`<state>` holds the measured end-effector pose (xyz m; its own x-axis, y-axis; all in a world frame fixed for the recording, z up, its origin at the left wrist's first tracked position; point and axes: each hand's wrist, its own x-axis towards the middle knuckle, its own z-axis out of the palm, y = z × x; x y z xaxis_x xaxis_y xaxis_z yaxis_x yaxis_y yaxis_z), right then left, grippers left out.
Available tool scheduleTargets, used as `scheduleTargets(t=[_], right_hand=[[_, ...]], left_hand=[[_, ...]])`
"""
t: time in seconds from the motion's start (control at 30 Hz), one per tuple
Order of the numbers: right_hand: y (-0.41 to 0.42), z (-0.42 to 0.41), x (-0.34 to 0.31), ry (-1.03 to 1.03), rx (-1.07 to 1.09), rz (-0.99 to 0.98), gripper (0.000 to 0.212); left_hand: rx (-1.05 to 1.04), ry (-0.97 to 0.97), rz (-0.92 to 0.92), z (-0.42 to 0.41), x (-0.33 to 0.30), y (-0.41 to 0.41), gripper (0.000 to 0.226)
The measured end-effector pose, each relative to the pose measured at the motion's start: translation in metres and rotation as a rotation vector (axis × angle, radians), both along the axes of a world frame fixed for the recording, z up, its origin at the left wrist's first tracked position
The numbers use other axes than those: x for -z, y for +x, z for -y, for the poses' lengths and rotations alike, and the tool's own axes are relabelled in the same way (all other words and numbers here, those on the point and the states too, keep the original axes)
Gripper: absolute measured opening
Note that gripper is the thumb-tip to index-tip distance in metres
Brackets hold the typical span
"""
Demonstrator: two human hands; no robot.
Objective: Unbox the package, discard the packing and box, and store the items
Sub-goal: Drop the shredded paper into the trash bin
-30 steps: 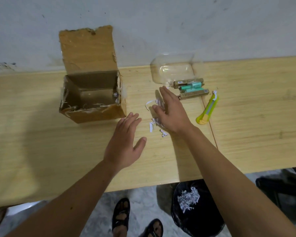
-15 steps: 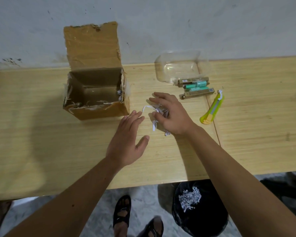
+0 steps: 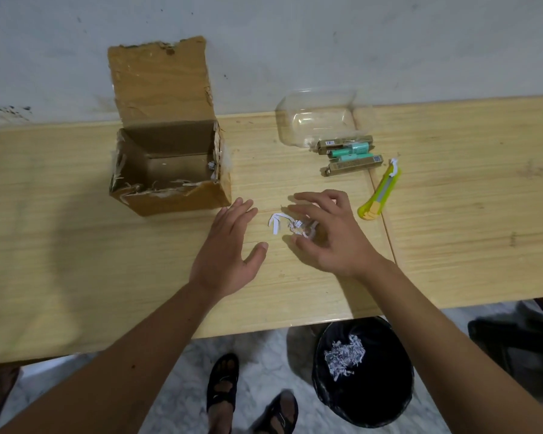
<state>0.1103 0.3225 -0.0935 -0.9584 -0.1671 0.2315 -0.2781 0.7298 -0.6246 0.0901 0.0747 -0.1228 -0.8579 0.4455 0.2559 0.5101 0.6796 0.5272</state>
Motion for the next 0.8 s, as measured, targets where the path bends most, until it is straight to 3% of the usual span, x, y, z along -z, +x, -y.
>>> scheduleTargets(t=[0.1, 0.17, 0.5, 0.67, 0.8], right_hand=[[0.007, 0.002, 0.005, 0.087, 0.002, 0.099, 0.073], [0.005, 0.003, 0.007, 0.104, -0.059, 0.175, 0.074], [-0.008, 0.008, 0.002, 0.148, -0.219, 0.126, 0.034], [0.011, 0.008, 0.011, 0.071, -0.092, 0.017, 0.013], [0.032, 0.012, 0.009, 0.069, 0.047, -0.047, 0.015]], left_hand=[[0.007, -0.007, 0.008, 0.0, -0.001, 0.0, 0.064], [0.01, -0.013, 0.028, 0.001, -0.002, -0.001, 0.063], [0.002, -0.029, 0.099, 0.0, -0.006, -0.002, 0.063], [0.003, -0.049, 0.07, 0.0, -0.008, -0.003, 0.063], [0.022, -0.062, 0.045, -0.001, -0.007, -0.002, 0.063]])
